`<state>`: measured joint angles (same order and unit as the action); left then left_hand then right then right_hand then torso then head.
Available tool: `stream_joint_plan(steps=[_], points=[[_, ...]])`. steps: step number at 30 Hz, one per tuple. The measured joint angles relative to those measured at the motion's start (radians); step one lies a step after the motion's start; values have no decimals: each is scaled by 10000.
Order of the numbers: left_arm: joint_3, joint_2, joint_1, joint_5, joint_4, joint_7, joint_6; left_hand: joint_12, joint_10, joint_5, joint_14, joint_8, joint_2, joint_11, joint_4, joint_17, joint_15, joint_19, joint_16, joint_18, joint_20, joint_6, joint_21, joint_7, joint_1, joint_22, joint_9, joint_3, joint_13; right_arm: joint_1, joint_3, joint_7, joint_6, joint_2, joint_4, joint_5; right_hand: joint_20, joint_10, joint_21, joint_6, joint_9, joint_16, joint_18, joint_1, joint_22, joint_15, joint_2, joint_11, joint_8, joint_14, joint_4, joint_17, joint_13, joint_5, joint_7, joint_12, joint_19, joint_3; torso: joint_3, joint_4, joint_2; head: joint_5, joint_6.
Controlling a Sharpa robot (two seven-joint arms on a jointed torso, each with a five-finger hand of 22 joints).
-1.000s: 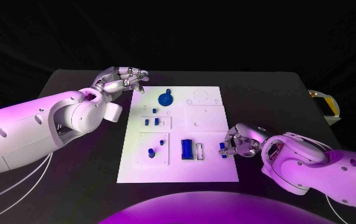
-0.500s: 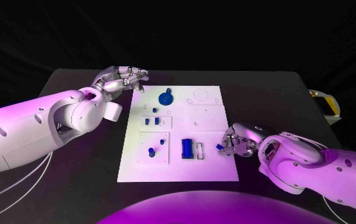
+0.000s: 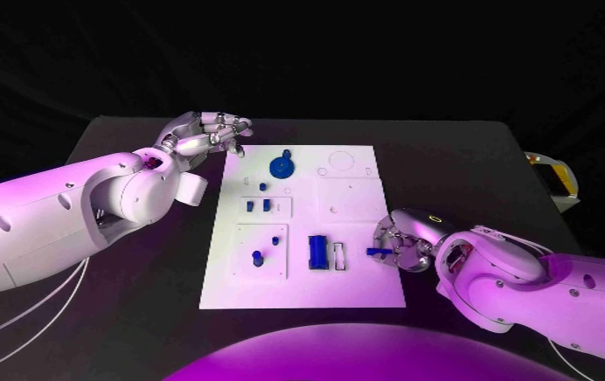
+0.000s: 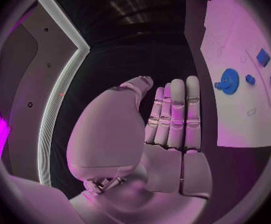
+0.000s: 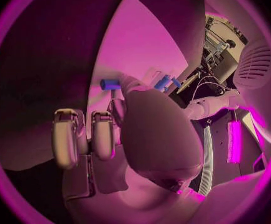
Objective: Assemble the parts on the task board
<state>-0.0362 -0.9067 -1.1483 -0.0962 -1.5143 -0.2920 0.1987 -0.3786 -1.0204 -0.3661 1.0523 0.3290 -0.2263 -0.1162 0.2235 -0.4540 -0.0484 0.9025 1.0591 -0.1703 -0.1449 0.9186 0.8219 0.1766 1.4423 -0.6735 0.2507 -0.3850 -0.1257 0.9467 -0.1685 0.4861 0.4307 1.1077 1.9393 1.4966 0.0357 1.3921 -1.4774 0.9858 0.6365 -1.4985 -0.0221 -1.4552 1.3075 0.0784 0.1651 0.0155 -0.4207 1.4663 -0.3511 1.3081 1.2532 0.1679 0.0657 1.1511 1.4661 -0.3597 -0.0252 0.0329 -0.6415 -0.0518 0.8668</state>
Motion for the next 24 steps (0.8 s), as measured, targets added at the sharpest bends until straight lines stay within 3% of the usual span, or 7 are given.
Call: stream_joint_plan(steps=[2, 4, 5, 15, 17, 20, 24], points=[[0, -1, 0, 0, 0, 0, 0, 0, 0, 0, 0, 0, 0, 0, 0, 0, 0, 0, 0, 1, 0, 0, 0, 0, 0, 0, 0, 0, 1, -6, -8, 17, 44, 4, 15, 1, 0, 48, -1, -9, 86, 0, 0, 657, 0, 0, 73, 14, -90, 0, 197, 0, 87, 65, -9, 32, 0, -483, 0, 0, 0, -3, -1], [0, -1, 0, 1, -1, 0, 0, 0, 0, 0, 0, 0, 0, 0, 0, 0, 0, 0, 0, 0, 0, 0, 0, 0, 0, 0, 0, 0, 0, -8, -18, 31, 95, 14, 52, -16, 0, 48, -67, -19, 107, 0, 0, 1090, -1, 0, 135, 14, -117, 0, 717, 0, 128, 105, -16, 32, 0, -1104, -1, 0, 0, -3, -5], [0, -1, 0, 1, -1, 1, 0, 0, 0, 0, 0, 0, 0, 0, 0, 0, 0, 0, 0, 1, 0, 0, 0, 0, 0, 0, 0, 0, 1, -7, -29, 38, 129, 19, 85, -45, 0, 48, -67, -29, 107, 0, 0, 1262, -1, 0, 145, 14, -117, 0, 796, 0, 142, 126, -19, 32, 0, -1215, -1, 0, 0, -3, -6], [-1, 10, 0, 2, -4, 4, 1, 1, 0, 0, 0, 0, 0, 0, 0, -1, 0, 0, 0, 0, 0, 0, 0, 0, 0, -1, 0, 0, 2, 274, -22, 3, 535, -167, 298, -623, 1, 47, -67, -58, 107, 0, -1, 1829, -1, 0, 116, 13, -125, 0, 1042, -1, 193, 146, 7, 83, 0, -1544, -13, 12, 3, -25, -12], [-1, 11, 0, 3, -6, 4, 1, 1, 0, 0, 0, 0, 0, 0, 0, -1, 0, 0, 0, 0, 0, 0, 0, 0, 0, -1, 0, 0, 2, 296, -22, -17, 611, -259, 299, -831, 1, 46, -67, -84, 107, 0, 0, 1926, -1, 1, 116, 12, -125, 0, 1492, -1, 193, 145, 33, 83, 0, -1993, -12, 13, 3, -26, -12], [-1, 12, 0, 3, -9, 5, 1, 1, 0, 0, 0, 0, 0, 0, 0, -1, 0, 0, 0, 0, 0, 0, 0, 0, 0, -1, 0, 0, 2, 316, -23, -48, 693, -439, 262, -1161, 1, 46, -67, -90, 107, 0, -1, 2060, -2, 0, 138, 12, -125, 0, 1512, -2, 193, 145, 39, 83, 0, -2014, -13, 13, 3, -28, 3], [-1, 12, 0, 3, -16, 5, 1, 1, 0, 0, 0, 0, 0, 0, 0, -1, 0, 0, 0, 0, 1, 0, 0, 0, 0, -1, 0, 0, 2, 330, -23, -100, 750, -712, 150, -1567, 1, 45, -67, -90, 107, 0, -1, 2324, 7, 1, 216, 12, -126, 0, 1813, -2, 235, 252, 39, 83, 0, -2314, -12, 13, -1, -33, 21]])
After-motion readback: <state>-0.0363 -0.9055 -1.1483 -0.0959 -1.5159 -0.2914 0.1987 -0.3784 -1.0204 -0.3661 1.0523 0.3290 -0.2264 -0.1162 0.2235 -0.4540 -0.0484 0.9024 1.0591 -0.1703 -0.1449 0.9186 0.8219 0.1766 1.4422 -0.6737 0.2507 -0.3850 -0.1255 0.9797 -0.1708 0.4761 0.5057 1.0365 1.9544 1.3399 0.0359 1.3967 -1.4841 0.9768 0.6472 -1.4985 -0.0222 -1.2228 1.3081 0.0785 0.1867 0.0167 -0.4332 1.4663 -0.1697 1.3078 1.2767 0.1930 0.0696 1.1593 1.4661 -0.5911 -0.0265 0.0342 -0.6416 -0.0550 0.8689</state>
